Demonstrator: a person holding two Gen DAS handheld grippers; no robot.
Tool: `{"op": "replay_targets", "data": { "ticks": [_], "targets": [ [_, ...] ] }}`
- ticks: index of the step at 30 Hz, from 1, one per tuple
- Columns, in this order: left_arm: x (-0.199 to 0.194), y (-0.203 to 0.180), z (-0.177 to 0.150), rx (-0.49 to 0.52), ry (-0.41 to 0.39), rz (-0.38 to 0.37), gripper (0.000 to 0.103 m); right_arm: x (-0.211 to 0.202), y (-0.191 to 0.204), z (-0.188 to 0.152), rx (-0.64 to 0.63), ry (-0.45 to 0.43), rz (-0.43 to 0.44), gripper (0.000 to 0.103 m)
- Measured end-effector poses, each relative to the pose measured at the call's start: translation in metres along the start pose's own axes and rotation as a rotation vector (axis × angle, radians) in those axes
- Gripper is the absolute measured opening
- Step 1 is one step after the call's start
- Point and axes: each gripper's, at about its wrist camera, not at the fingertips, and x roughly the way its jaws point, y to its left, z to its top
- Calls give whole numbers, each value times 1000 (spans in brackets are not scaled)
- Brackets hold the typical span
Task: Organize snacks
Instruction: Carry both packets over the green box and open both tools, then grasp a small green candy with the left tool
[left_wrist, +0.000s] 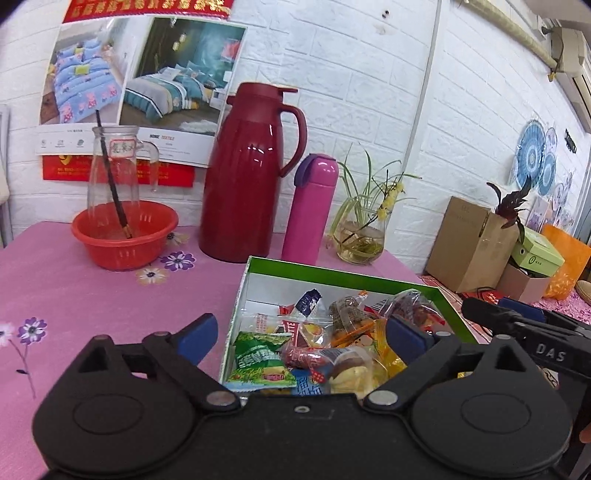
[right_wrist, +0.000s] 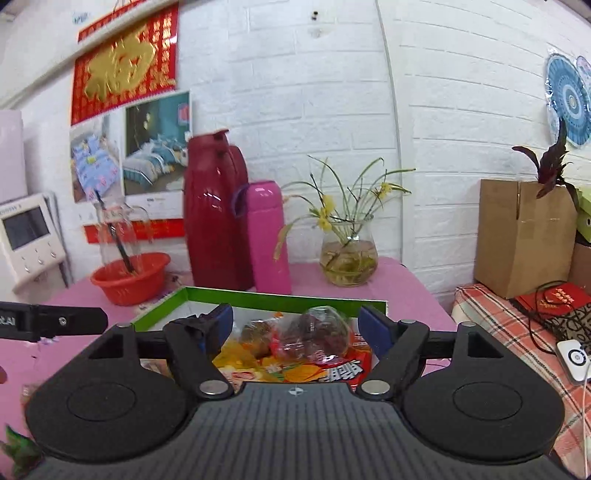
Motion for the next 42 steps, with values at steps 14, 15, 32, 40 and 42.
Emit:
{"op": "replay_targets", "data": {
  "ticks": [14, 15, 32, 40, 42],
  "targets": [
    [-101, 48, -48, -40, 30, 75, 103, -49, 84, -47, -188, 176, 285, 103],
    [-103, 54, -54, -48, 42, 87, 103, -50, 91, -51, -197, 191, 299, 103],
    [-77, 90, -93, -165, 215, -45, 62, -34, 193, -98, -297, 337, 465, 97],
    [-67, 95, -97, -168, 257, -56, 61, -3, 211, -106, -266, 376, 446, 60],
    [-67, 96, -99, -171, 249, -67, 62, -5, 207, -105, -250, 371, 452, 58]
  ]
}}
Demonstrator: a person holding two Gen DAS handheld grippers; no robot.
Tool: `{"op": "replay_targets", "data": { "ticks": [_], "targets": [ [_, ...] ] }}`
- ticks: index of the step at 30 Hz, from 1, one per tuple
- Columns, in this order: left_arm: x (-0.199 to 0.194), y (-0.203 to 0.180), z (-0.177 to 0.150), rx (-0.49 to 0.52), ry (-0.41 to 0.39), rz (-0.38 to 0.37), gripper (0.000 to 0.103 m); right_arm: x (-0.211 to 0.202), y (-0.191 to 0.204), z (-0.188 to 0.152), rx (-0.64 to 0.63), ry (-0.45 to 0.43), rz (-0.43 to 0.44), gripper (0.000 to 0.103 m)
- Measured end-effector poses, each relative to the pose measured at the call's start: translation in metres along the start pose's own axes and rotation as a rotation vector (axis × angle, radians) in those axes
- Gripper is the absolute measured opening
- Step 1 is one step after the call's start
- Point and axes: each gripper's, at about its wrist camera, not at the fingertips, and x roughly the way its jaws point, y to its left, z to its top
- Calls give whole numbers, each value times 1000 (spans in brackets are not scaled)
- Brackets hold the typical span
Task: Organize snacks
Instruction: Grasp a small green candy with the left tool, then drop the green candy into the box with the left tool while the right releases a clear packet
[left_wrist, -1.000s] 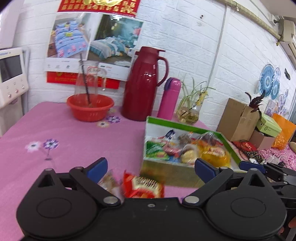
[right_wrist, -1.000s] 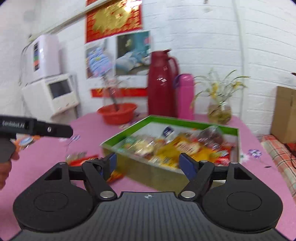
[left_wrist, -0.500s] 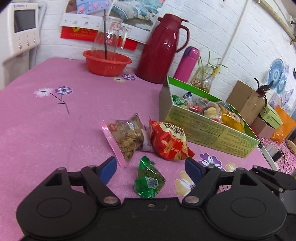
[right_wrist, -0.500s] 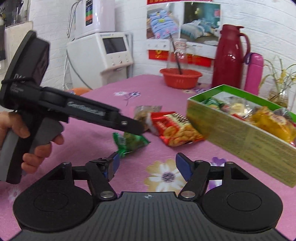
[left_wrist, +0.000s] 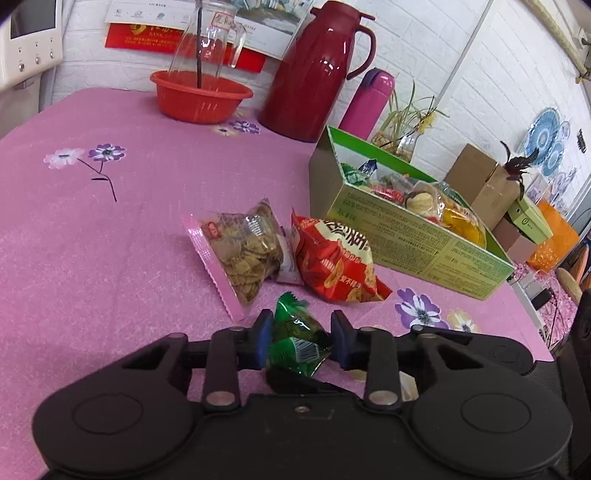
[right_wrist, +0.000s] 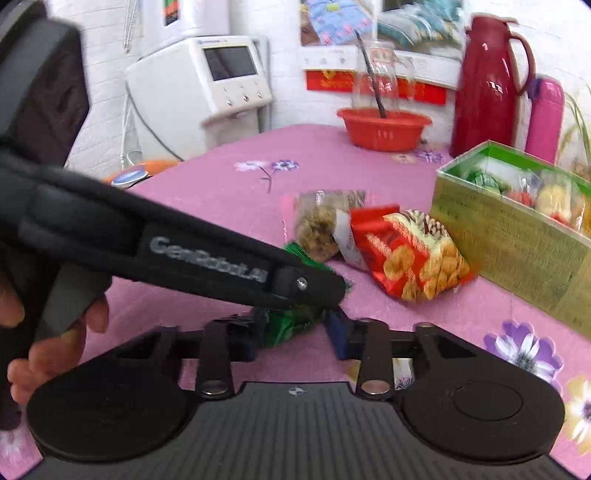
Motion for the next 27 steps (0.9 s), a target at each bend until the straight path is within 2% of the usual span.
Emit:
{"op": "replay_targets", "data": {
  "ticks": [7, 15, 23, 27],
  "targets": [
    [-10, -21, -2, 27, -27, -42, 62, -30, -3, -8, -47, -60, -34, 57],
    [-22, -76, 41, 121, -141, -115, 63, -73, -37, 20, -9, -228, -103, 57],
    [10, -108, 96, 171, -209, -165, 63, -74, -87, 52, 33, -333, -170, 57],
    [35, -112, 114, 187, -217, -173, 63, -65, -111, 58, 61, -346, -186, 56]
  ]
}}
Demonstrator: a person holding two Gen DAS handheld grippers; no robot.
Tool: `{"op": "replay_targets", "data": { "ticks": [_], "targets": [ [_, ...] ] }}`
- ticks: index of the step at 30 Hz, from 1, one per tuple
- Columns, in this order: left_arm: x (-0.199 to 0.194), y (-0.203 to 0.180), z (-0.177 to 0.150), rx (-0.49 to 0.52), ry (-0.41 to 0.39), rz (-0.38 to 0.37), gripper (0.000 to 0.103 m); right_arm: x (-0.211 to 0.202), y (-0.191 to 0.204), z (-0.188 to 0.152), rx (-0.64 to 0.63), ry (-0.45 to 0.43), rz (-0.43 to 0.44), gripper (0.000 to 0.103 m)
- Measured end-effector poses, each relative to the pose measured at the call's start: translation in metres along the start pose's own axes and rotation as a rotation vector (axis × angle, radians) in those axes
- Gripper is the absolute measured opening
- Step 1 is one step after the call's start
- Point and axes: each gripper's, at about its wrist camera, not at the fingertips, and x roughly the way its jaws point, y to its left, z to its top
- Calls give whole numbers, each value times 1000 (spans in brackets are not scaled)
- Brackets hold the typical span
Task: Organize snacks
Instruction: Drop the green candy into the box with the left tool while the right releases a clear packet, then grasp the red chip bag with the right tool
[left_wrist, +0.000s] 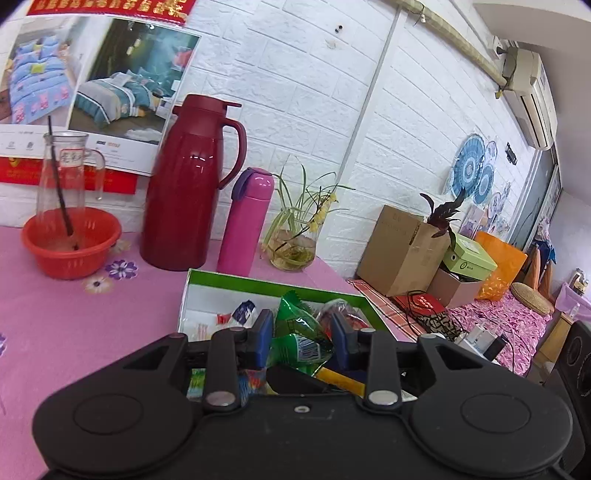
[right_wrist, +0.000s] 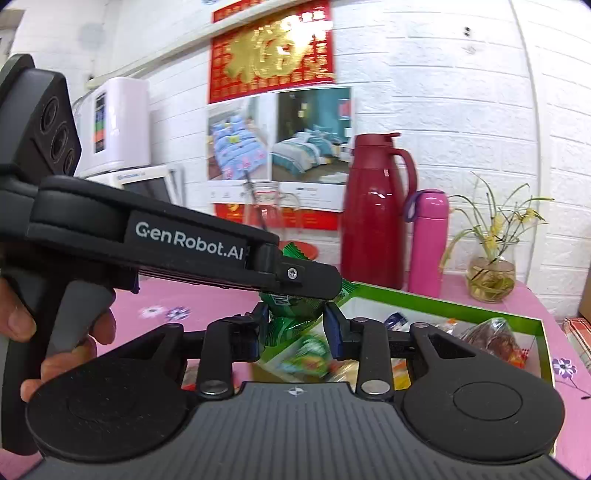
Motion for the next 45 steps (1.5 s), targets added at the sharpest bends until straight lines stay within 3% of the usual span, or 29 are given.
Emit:
{"op": "replay_targets", "data": {
  "ticks": [5, 6, 7, 9, 13, 21, 25, 35, 43, 44, 45],
  "targets": [
    [35, 10, 4, 12, 21, 22, 68, 31, -19, 0, 6, 27, -51, 58],
    [42, 12, 3, 19, 32, 49, 92, 38, -21, -4, 0, 45, -79, 62],
    [46, 15, 0, 19, 36, 85, 103, 42, -23, -8, -3, 67, -110, 75],
    [46, 22, -7, 22, 16, 144, 103, 44, -28, -15, 5, 83, -110, 79],
    [44, 36, -14, 17, 42, 168, 103, 40, -34, -22, 23, 89, -116, 98],
    [-4, 41, -16, -23, 0, 205, 103, 7, -20, -13, 22, 24, -84, 100],
    [-40, 46, -26, -68, -15, 230, 103, -10, -3, -19, -14, 38, -23, 103],
    [-102, 68, -66, -160, 39, 288, 103, 15, 55, -50, -238, 204, 100, 103],
    [-128, 82, -78, -190, 38, 309, 103, 61, 73, -54, -328, 239, 122, 103],
    [-129, 83, -78, -186, 39, 312, 103, 63, 73, -55, -325, 269, 133, 89],
    [-129, 85, -79, -183, 40, 315, 103, 63, 73, -57, -322, 285, 129, 87]
  ]
}}
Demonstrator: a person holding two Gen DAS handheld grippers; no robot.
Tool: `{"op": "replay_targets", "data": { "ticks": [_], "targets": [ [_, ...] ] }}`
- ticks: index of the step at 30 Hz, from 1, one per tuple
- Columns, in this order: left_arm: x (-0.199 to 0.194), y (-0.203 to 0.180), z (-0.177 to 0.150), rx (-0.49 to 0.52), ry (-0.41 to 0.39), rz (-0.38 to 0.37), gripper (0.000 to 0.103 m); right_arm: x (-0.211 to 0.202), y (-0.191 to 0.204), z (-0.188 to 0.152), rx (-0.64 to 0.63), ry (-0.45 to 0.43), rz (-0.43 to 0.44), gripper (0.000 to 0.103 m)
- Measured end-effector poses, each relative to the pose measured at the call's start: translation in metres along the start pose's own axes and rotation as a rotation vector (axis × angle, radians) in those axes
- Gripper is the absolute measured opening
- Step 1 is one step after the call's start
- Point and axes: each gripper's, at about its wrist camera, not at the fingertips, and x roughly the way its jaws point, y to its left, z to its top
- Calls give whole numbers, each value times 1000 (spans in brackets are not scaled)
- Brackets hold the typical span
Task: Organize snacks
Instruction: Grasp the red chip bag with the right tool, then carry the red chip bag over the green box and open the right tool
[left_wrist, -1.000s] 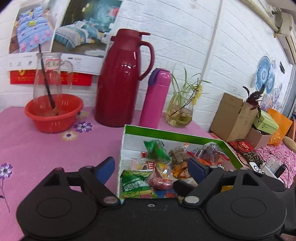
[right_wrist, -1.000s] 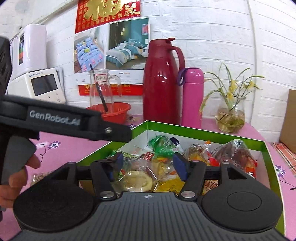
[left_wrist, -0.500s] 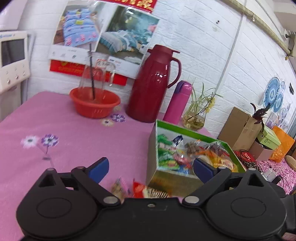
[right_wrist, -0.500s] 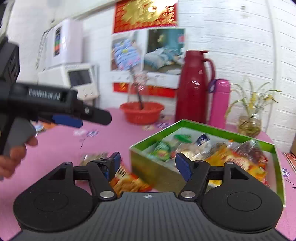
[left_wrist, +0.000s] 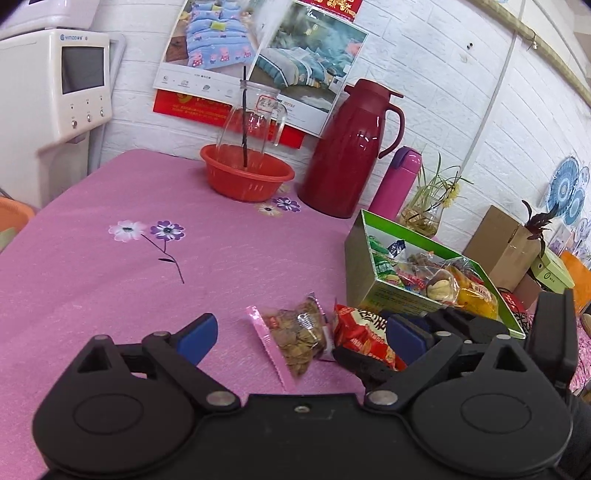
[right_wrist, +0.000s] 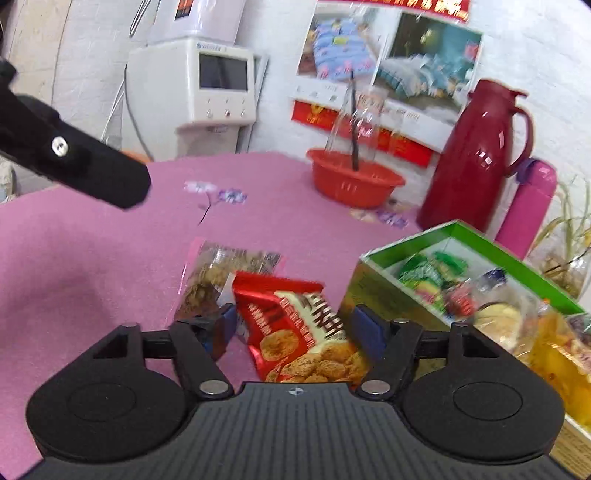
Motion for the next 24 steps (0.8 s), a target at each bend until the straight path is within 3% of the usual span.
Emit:
{"op": "replay_targets", "data": {
  "ticks": [4, 8, 10, 12, 15, 19, 24],
  "targets": [
    [7, 3, -5, 19, 16, 4, 103, -22, 11, -13, -35, 18, -42, 84],
    [17, -1, -15, 17, 59, -33, 103, -56, 11, -29, 50, 52, -37, 85],
    [20, -9, -23, 14, 93, -80, 103, -72, 14, -38, 83, 68, -43, 89],
    [22, -21, -32, 17, 132, -144, 103, -89, 17, -49, 107, 52, -10, 103],
    [26, -43, -47, 49, 185, -229, 103, -107, 20, -63, 145, 38, -12, 103],
    [38, -70, -54, 101, 215, -256, 103, -114, 16, -71, 183, 41, -41, 103],
    [57, -80, -48, 75, 229, -254, 103, -107, 12, -69, 177, 26, -48, 103]
  ]
}}
